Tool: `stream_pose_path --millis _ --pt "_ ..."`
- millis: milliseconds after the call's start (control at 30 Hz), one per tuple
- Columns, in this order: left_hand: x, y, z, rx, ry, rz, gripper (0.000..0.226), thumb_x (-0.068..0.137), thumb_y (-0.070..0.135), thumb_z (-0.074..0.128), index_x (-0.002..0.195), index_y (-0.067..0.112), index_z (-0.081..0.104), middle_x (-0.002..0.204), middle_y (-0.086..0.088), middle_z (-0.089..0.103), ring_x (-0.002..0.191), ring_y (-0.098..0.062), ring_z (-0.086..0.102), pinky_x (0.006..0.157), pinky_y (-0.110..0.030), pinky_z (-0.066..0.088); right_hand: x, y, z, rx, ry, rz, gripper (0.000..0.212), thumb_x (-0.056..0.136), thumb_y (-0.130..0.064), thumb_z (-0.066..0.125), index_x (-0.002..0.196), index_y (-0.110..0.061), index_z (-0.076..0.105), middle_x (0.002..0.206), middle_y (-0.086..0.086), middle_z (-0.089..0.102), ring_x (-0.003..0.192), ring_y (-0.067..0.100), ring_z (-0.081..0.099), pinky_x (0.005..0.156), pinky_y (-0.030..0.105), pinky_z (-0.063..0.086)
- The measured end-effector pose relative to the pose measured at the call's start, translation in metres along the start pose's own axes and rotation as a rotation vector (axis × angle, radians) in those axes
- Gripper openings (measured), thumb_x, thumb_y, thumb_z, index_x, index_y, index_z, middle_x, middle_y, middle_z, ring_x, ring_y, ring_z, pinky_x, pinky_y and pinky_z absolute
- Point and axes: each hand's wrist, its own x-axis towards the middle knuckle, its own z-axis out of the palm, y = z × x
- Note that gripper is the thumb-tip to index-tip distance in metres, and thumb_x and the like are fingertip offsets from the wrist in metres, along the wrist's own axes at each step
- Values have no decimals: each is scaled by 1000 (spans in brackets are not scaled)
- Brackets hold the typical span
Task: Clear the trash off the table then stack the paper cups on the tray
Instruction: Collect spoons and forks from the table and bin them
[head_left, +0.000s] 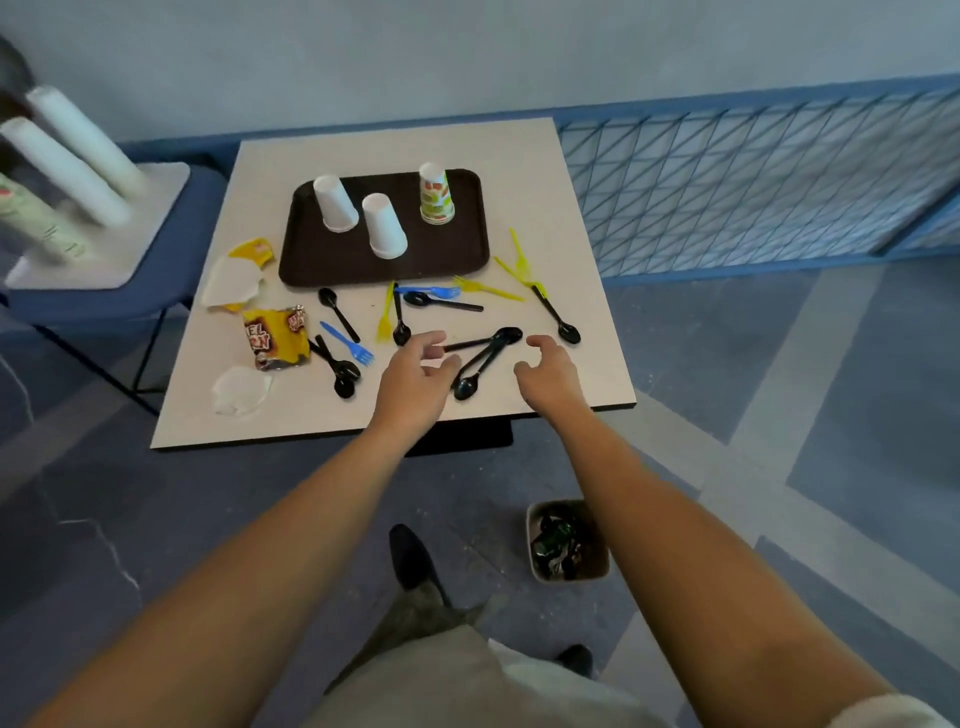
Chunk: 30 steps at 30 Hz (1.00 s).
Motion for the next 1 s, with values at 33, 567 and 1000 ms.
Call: stream_pose_path --millis 33,567,1000 --pt "12 0 -9 4 -16 -1 40 100 36 63 140 30 57 127 10 60 93 1 60 69 -13 41 14 -3 4 -47 6 10 52 95 -19 53 146 -18 45 142 15 51 114 31 59 89 33 46" --pt "144 11 -73 82 -238 76 42 99 37 63 140 34 56 127 13 62 90 6 60 72 -17 44 132 1 14 -606 156 280 47 96 -14 49 142 -13 41 140 11 43 130 34 38 101 50 41" --pt "202 23 -34 134 -311 52 41 97 35 66 137 31 59 127 8 61 103 -5 65 89 -22 44 143 26 10 -388 123 175 18 96 -4 51 110 -9 61 108 6 47 90 26 50 80 31 40"
